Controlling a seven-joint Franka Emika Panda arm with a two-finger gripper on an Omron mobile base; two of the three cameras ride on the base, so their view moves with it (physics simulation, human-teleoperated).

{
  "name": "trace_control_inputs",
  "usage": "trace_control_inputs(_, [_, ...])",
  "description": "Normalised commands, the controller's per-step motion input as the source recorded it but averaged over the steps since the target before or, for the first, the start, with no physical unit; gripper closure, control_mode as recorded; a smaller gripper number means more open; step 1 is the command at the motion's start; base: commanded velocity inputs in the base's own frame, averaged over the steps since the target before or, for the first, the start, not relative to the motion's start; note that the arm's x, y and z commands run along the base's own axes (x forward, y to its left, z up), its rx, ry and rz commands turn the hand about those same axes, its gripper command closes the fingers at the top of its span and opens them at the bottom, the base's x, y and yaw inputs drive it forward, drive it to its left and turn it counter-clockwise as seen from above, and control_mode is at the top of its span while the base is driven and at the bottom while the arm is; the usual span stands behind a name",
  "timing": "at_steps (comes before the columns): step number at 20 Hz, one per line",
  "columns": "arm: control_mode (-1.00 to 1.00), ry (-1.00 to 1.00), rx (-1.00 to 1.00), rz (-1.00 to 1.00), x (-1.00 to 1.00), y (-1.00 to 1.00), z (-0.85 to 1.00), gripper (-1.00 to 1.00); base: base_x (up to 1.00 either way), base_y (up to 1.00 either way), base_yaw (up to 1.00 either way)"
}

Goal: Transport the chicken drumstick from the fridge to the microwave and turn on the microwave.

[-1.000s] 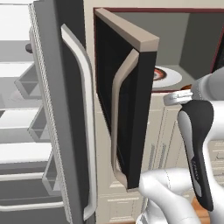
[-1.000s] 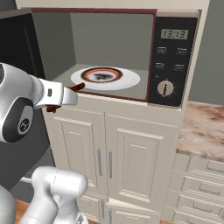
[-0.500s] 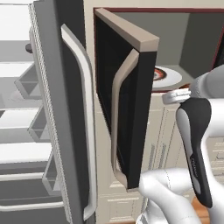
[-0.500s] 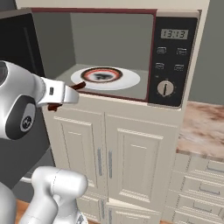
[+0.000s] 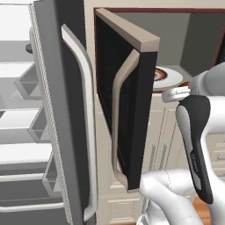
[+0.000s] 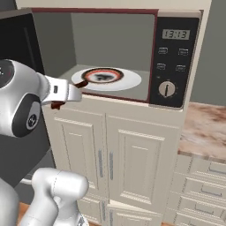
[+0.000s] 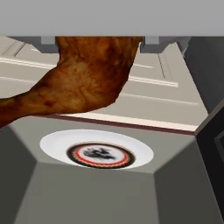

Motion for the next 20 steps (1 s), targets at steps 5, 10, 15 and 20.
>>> trace_control_inputs(5, [-1.0,-0.05,0.0,0.0,0.18,-0.03,0.0,1.0,0.0,0.0,0.0])
trace_control_inputs(10, [-1.0,-0.05,0.0,0.0,0.27,-0.04,0.03,1.0,0.0,0.0,0.0])
trace_control_inputs(15, [-1.0,-0.01,0.0,0.0,0.28,-0.07,0.05,1.0,0.0,0.0,0.0])
trace_control_inputs(20, [-1.0,0.0,0.0,0.0,0.34,-0.05,0.08,1.0,0.0,0.0,0.0])
